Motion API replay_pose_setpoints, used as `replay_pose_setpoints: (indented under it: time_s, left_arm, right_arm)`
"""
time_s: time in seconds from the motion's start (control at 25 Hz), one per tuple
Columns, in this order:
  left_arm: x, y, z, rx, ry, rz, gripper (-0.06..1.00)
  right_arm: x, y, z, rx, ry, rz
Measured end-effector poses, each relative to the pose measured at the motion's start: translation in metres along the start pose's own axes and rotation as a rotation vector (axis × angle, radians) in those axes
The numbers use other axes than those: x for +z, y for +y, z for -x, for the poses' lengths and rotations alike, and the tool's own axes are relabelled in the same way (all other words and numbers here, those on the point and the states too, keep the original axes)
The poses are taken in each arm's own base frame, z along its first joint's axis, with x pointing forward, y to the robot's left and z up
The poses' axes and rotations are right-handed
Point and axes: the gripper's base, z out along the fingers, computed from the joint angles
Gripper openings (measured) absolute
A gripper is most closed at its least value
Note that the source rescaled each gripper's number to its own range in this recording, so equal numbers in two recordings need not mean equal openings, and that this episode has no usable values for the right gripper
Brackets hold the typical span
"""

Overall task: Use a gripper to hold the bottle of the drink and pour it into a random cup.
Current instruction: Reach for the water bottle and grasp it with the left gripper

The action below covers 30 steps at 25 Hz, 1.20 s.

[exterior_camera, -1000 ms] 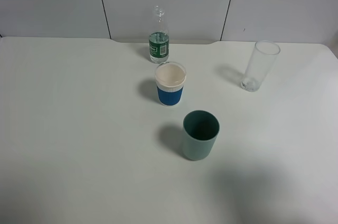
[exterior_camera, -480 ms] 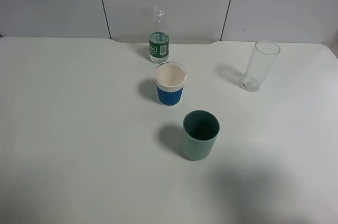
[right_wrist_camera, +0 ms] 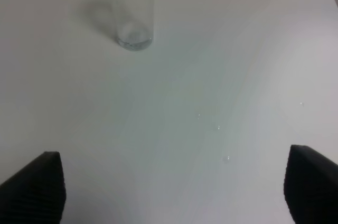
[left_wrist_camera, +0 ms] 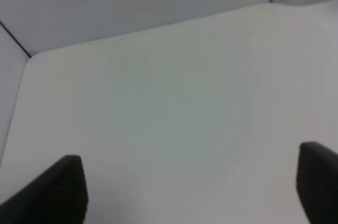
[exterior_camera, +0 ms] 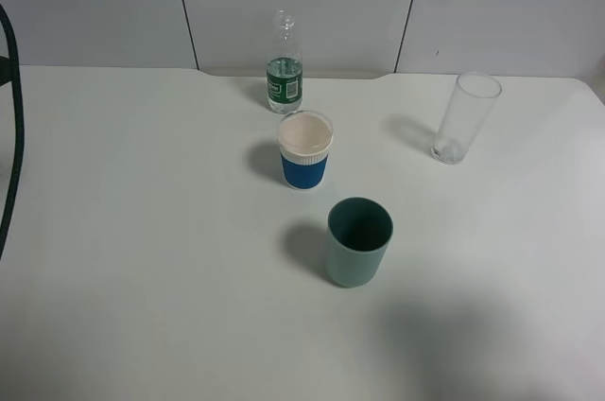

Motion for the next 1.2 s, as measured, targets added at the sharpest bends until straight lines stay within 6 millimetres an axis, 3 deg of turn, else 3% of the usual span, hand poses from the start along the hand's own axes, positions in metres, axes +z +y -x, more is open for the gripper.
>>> replay_pose_setpoints:
  time_s: [0.52,1.2]
  left_arm:
    - [0.052,-0.01,-0.012,0.122,-0.015,-0.075,0.63]
    - [0.107,-0.044,-0.034,0.233,-0.191,-0.357,0.63]
  right_arm:
    - [0.0,0.0,0.0,0.0,0.0,0.0]
    - [0.0,0.0,0.0,0.0,0.0,0.0]
